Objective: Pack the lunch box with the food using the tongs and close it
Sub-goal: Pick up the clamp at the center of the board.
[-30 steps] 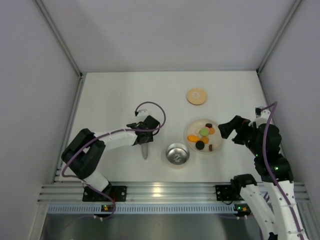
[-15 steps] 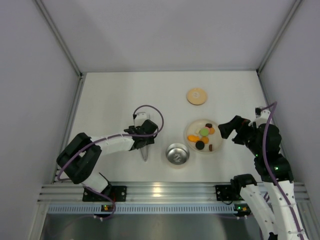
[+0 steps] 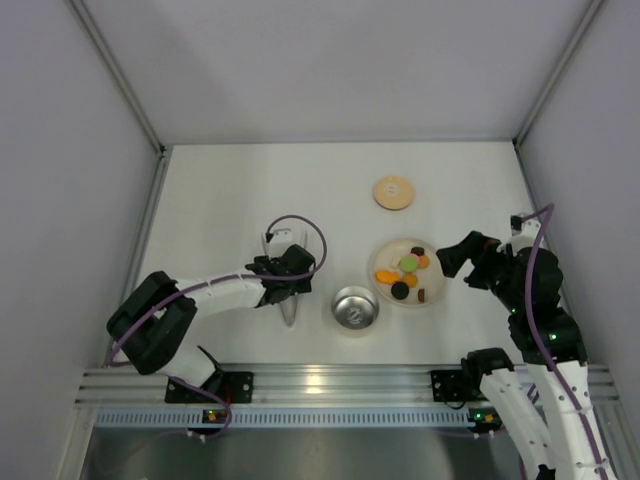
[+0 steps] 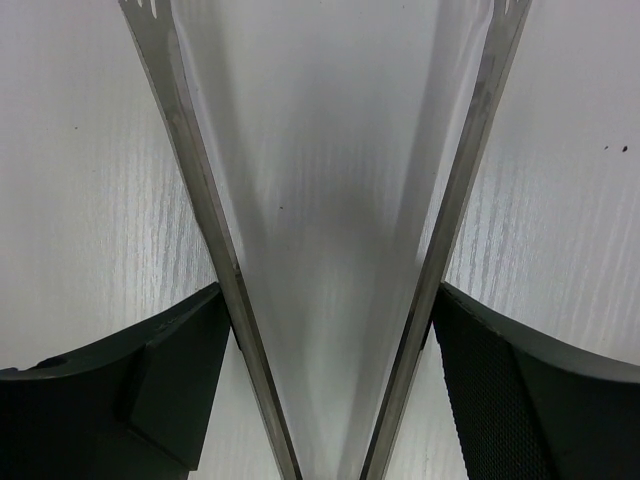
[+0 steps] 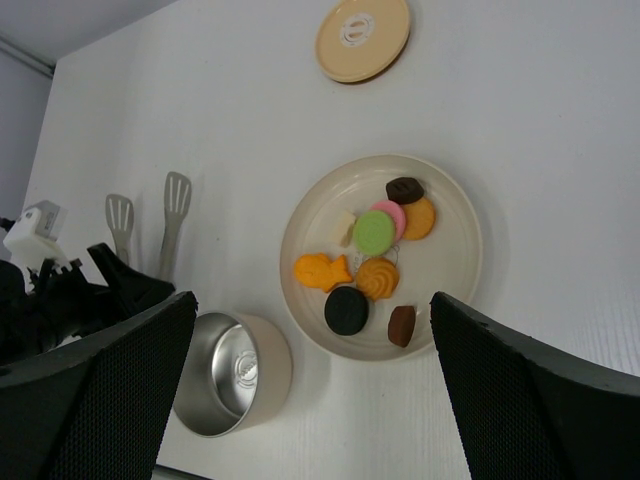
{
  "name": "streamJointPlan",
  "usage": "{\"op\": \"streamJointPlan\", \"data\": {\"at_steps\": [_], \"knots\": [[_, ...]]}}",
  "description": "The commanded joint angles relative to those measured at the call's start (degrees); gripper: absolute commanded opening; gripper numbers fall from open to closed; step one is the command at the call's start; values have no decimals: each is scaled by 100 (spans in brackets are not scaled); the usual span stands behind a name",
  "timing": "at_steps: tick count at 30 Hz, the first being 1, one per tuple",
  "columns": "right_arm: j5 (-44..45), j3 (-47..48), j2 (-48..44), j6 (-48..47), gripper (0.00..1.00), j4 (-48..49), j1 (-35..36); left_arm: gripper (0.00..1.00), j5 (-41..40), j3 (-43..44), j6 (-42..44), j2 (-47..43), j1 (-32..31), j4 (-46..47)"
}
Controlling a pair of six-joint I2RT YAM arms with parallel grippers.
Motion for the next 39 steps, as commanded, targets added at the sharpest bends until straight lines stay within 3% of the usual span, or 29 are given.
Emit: {"op": "streamJointPlan", "data": {"at_steps": [1,8,20,25,32,39], "knots": [[-26,-17,-81,-15,100,97,-65,85,483,-349,-259,-23,-29,-441],[-35,-70,-81,-7,99,123,-74,89,597,-428,-198,-305,-108,-521],[-18,-61,-90,2,99,123,-74,87,553,-288,-162,64,-249,-467],[0,-78,-125,-24,99,97,-65,79,404,-357,-356,100,-249,-424],[-18,-88,-116,-7,99,106,-74,53,421,-437,-470,170,-266,-318],[0,-52,-125,-24,99,97,-65,48,-44,239,-461,-646,-573,-1414]]}}
